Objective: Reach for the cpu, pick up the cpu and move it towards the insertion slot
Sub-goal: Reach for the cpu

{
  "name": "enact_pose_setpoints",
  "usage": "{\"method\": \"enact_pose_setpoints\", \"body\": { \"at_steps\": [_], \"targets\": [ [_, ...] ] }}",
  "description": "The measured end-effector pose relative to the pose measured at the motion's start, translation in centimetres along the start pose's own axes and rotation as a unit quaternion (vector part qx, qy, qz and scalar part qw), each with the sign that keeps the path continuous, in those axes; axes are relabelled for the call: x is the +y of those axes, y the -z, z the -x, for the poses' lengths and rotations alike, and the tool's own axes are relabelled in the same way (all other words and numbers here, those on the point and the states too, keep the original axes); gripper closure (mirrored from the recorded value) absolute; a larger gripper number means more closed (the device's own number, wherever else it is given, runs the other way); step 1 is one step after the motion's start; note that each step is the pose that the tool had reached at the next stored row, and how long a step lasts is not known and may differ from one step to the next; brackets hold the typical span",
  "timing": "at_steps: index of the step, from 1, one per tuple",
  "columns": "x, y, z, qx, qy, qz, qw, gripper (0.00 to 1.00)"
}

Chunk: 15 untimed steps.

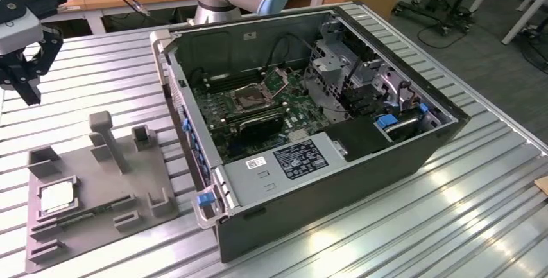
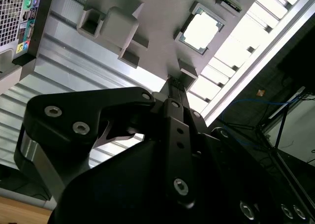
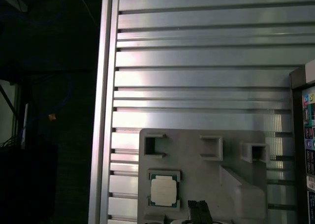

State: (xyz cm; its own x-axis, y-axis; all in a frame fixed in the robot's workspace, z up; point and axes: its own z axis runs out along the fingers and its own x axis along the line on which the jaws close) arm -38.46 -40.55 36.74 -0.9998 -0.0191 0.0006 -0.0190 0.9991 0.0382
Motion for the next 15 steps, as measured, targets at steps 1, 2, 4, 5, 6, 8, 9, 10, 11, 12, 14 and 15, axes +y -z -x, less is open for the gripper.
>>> {"method": "enact_pose_setpoints", "body": {
  "at_steps": [1,2,4,5,6,8,9,10,11,12,14,15],
  "targets": [
    [0.00,0.00,0.00,0.0000,0.000,0.0000,1.00000,0.89],
    [0.00,-0.01,0.00,0.0000,0.000,0.0000,1.00000,0.89],
    [0.00,-0.04,-0.03,-0.0002,0.000,0.0001,1.00000,0.89],
    [0.00,-0.06,-0.05,-0.0002,0.000,0.0001,1.00000,0.89],
    [0.00,-0.07,-0.07,-0.0001,0.000,0.0001,1.00000,0.89],
    [0.00,-0.09,-0.10,-0.0001,0.000,0.0000,1.00000,0.89],
    [0.00,-0.08,-0.10,-0.0001,0.000,0.0000,1.00000,0.89],
    [0.00,-0.09,-0.10,-0.0001,0.000,0.0000,1.00000,0.89],
    [0.00,-0.09,-0.10,-0.0001,0.000,0.0000,1.00000,0.89],
    [0.00,-0.10,-0.11,-0.0001,0.000,0.0000,1.00000,0.89],
    [-0.01,-0.15,-0.12,-0.0001,0.000,0.0000,1.00000,0.89],
    [-0.01,-0.18,-0.12,-0.0001,0.000,0.0000,1.00000,0.89]
  ]
}}
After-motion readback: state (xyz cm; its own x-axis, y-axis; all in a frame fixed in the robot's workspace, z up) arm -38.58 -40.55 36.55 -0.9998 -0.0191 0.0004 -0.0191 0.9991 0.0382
